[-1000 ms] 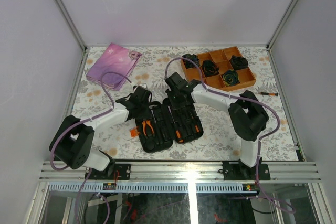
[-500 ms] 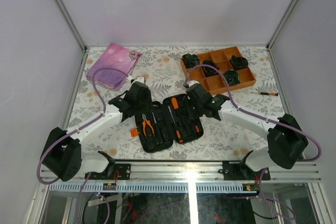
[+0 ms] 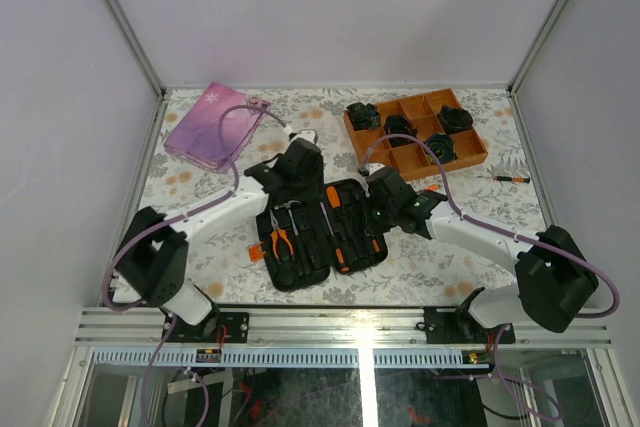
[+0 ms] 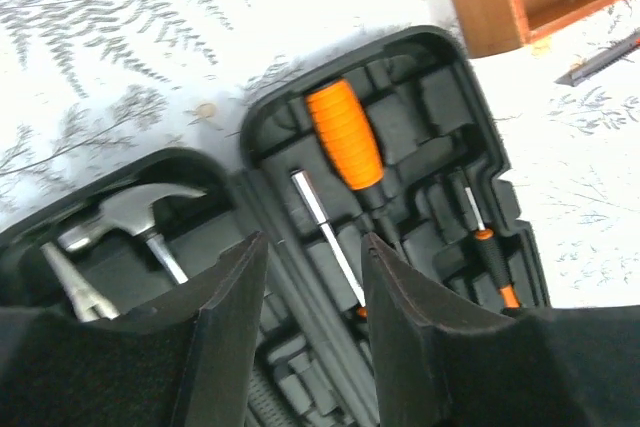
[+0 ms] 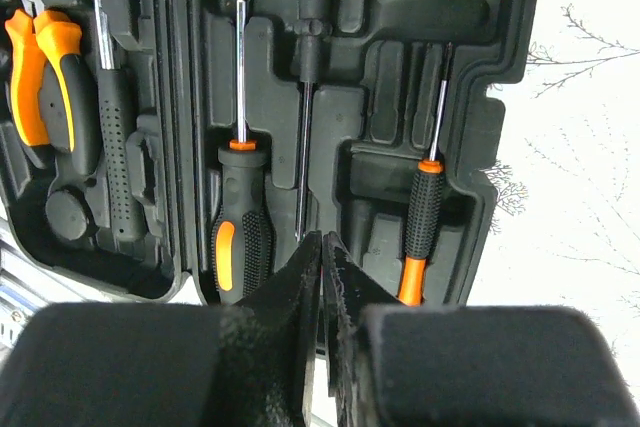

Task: Sort the tools into containers
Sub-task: Adjust the screwdriver in the storage box.

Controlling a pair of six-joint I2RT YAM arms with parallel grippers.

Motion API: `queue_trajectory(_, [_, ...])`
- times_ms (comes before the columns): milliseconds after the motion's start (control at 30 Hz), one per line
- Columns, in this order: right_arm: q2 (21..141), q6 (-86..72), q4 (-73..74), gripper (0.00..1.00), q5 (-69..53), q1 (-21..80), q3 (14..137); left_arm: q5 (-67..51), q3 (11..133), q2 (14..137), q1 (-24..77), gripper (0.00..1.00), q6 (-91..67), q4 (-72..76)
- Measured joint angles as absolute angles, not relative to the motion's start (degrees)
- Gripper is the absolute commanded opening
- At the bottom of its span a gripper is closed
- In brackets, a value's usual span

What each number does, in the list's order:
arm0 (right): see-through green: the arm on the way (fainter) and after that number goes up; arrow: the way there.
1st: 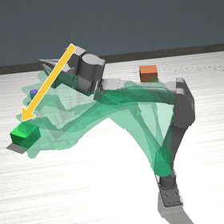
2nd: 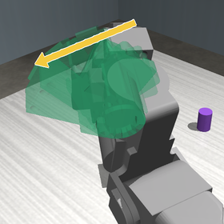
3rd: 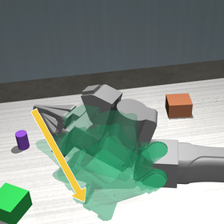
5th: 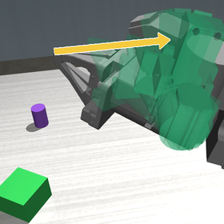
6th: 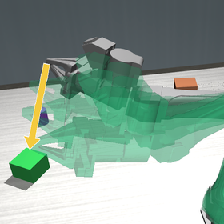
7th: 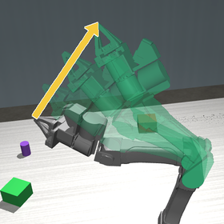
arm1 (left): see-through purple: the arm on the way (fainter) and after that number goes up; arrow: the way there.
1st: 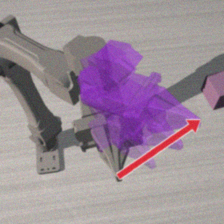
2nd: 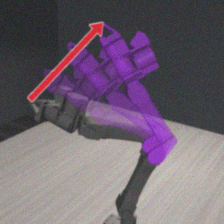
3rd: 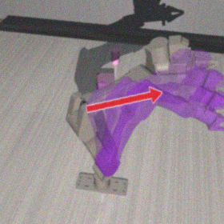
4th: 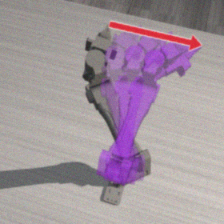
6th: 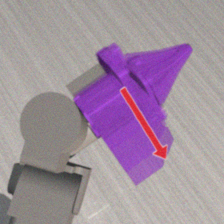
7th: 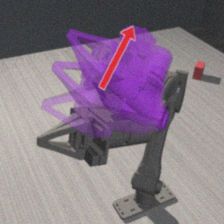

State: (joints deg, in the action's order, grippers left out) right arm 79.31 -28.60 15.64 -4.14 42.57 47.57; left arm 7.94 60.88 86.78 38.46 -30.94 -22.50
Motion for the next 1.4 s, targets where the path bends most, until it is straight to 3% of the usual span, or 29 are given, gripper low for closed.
queue_trajectory(200, [81.2,-30.7,12.1,0.08,-6.7,42.3,46.1,7.8,68.7,97.0,41.0,0.35,-30.9,-20.4])
queue_trajectory(433, [85.0,-32.0,8.7,0.07,-11.4,42.2,45.4,7.0,69.8,103.9,41.1,0.31,-31.1,-19.8])
queue_trajectory(1133, [90.3,-31.6,10.2,0.03,-13.0,41.9,47.4,5.2,71.2,107.9,41.1,0.24,-31.2,-19.2])
queue_trajectory(1400, [92.6,-31.5,12.9,0.00,-12.9,41.8,50.1,4.9,73.0,109.4,41.2,0.07,-31.1,-20.1])
